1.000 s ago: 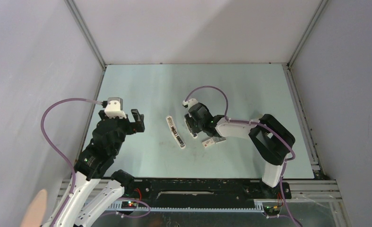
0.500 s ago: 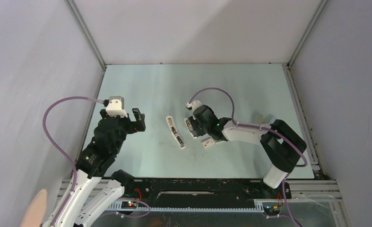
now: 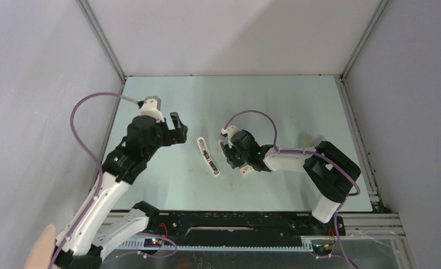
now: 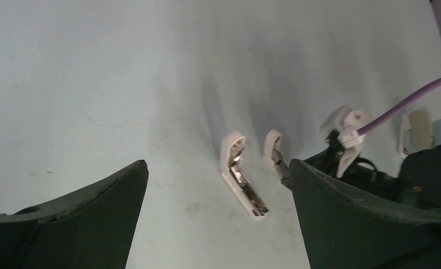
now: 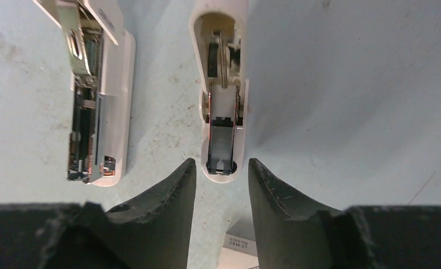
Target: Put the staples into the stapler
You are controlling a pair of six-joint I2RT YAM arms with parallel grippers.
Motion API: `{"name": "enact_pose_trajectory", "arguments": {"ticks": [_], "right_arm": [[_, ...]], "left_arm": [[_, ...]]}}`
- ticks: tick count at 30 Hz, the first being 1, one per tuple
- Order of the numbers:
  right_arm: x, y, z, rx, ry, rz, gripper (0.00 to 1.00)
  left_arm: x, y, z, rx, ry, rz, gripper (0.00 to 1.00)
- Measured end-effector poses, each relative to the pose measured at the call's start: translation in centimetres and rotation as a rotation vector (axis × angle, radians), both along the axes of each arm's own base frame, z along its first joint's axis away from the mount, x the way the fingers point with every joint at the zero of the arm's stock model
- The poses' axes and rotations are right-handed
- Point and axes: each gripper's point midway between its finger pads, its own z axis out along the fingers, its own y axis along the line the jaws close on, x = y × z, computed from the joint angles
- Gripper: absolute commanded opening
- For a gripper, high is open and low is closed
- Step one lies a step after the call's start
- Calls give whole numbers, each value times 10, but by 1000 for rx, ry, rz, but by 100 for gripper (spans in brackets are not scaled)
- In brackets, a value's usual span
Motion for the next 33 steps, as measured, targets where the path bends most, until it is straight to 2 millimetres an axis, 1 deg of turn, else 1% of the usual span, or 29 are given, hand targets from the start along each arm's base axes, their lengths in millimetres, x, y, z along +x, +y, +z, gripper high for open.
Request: {"name": "enact_pose_trajectory", "arguments": {"ticks": [2,5,9,11,13,16,18,20,22,24,27,29,33], "right_arm": [[-3,-2,-8,-12,10,7,37],[-4,-4,-14,-15,16,12,33],[-2,-2,-13,0,9,13,28],[-2,-2,-14,6,8,14,25],[-2,-2,-14,12,5,15,24],[-1,-1,-14,17,1,15,23],[-1,-2,-14,20,-1,14,23],[-1,-2,-14,22,-2,14,22],[0,-2,-14,24,-5,13,20],[0,-1,-14,27,-6,13,19],[0,-1,-14,27,-8,12,17],[0,-1,-14,28,-9,11,15],[1,-1,-14,34,-16,2,11]], "left_arm": [[8,-11,-3,-26,37,-13,99],[25,-33,-14,-67,107,-41,94],[44,-61,-35,-108,213,-85,89],[54,-74,-42,-124,254,-109,87],[67,-90,-49,-138,299,-137,83],[83,-108,-61,-153,361,-169,74],[96,-123,-71,-162,407,-193,65],[107,-134,-87,-167,458,-207,55],[115,-142,-103,-165,506,-213,50],[120,-148,-120,-164,552,-211,49],[118,-151,-148,-157,629,-206,48],[116,-151,-158,-155,660,-201,48],[113,-153,-164,-164,679,-203,48]]}}
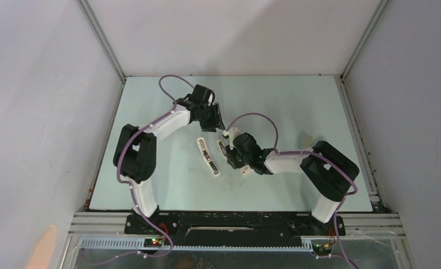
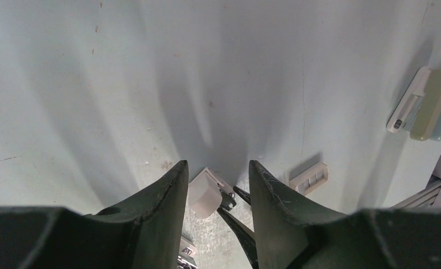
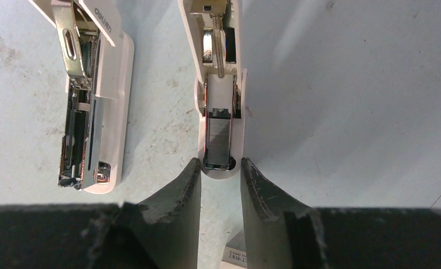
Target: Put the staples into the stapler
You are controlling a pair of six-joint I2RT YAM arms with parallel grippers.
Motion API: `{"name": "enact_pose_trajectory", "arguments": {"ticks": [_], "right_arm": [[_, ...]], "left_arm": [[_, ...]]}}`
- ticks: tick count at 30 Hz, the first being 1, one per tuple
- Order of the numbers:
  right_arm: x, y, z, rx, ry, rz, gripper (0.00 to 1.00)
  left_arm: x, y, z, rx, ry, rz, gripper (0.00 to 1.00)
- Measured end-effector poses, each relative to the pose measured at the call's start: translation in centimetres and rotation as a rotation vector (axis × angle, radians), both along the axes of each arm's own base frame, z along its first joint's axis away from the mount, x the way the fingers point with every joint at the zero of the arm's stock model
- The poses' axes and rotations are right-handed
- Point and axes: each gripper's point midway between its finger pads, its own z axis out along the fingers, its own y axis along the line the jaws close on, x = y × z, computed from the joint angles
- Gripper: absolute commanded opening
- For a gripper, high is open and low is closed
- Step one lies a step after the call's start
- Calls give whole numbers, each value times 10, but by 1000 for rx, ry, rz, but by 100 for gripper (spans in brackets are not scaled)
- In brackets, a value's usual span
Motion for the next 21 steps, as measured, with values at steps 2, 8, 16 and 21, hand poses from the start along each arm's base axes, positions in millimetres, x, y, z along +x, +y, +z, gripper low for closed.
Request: {"name": "enact_pose_trajectory", "arguments": {"ticks": [2,8,16,21], "right_arm": [[1,0,0,4,-6,-8,10],[3,-1,0,7,-15,-33,8],[4,-2,0,4,-21,-49,8],[4,-2,0,6,-22,-56,9]], "left_arm": [[-2,0,-4,-2,8,1,48],[-18,-2,-30,20,72,-7,46],[-33,-19,-43,12,103,-51,35],[-40,-20,-41,-10,88,-55,35]]}}
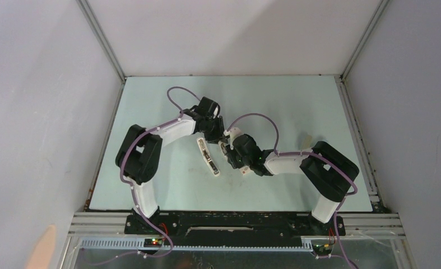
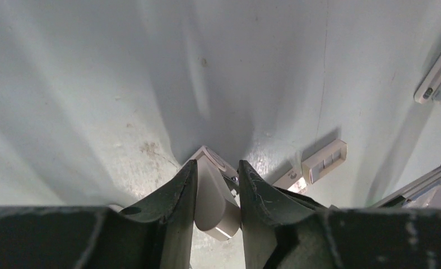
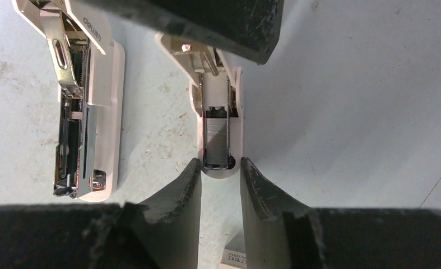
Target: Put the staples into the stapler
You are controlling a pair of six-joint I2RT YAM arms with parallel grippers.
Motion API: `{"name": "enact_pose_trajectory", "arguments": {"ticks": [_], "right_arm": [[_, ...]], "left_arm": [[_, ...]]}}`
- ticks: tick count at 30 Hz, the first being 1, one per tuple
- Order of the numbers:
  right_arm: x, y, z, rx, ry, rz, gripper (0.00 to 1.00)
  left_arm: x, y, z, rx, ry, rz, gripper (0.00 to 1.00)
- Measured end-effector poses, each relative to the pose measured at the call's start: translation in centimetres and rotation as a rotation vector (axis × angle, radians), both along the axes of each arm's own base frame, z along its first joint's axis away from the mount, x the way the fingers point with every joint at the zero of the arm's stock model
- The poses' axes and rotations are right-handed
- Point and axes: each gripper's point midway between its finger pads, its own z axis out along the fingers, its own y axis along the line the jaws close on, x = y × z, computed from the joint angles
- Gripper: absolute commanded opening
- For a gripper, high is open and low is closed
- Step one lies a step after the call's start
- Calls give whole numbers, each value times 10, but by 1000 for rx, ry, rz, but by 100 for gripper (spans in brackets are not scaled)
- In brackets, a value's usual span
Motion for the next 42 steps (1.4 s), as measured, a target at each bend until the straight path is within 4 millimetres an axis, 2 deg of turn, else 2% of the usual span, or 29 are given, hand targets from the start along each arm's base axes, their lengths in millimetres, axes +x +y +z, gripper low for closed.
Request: {"name": "enact_pose_trajectory", "arguments": {"ticks": [8,11,13,16,21,27,32,38,42], "right_arm": [[0,-1,1,1,0,-9,9],[2,-3,0,-4,-5,-24,9],[2,-4,0,-4,-5,-28,9],[2,-4,0,1,0,-36,14],[3,-7,1,-6,-1,-47,30],[1,-14,8,-20,-3,-64,46],[-6,-17,28,-16,-19,-63,54],[-16,-24,57,15,-24,-70,56],[-20,-33,63,-15,30,-89,56]], "left_arm": [[-17,-10,14,-55,-24,-16,35],[-30,-13,13,-65,-7,-25,35],[-31,-13,14,-67,-10,-17,35],[-31,-14,13,-77,-11,-3,36],[-32,-11,17,-77,-22,20,40],[-27,-4,58,-90,-134,50,47],[-23,7,101,-110,-255,90,55],[-23,29,135,-95,-356,137,67],[-30,58,156,-66,-434,189,81]]}}
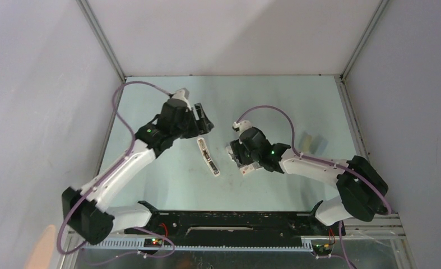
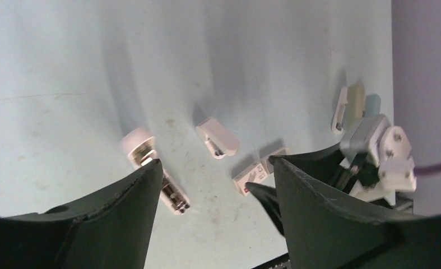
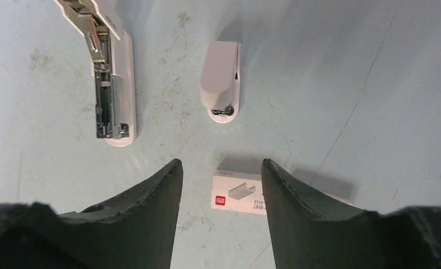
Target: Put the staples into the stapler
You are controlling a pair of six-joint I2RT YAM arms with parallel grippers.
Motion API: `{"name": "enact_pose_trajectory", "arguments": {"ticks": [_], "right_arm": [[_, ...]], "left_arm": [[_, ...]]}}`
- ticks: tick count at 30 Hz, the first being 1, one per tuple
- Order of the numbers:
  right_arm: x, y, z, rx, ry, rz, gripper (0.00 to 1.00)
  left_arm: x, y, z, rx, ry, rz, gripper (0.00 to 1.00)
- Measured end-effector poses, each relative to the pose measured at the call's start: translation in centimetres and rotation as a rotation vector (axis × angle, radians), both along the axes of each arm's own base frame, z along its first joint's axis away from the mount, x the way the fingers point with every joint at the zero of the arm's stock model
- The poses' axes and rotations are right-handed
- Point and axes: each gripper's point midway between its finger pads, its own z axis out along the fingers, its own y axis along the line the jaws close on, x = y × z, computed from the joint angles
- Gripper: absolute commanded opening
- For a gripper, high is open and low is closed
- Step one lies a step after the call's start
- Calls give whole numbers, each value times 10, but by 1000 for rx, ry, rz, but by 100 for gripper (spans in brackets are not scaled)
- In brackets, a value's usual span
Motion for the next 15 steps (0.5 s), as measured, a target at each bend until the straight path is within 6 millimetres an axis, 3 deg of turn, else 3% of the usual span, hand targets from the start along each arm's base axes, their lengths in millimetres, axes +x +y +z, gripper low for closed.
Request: {"name": "enact_pose_trajectory", "arguments": {"ticks": [8,15], "right_arm": [[17,15,34,-9,76,-11,56],[37,32,25,-97,169,-2,53]], "left_arm": [[-32,75,46,102,-176,118,100],[-64,130,73,235,-315,194,100]]}}
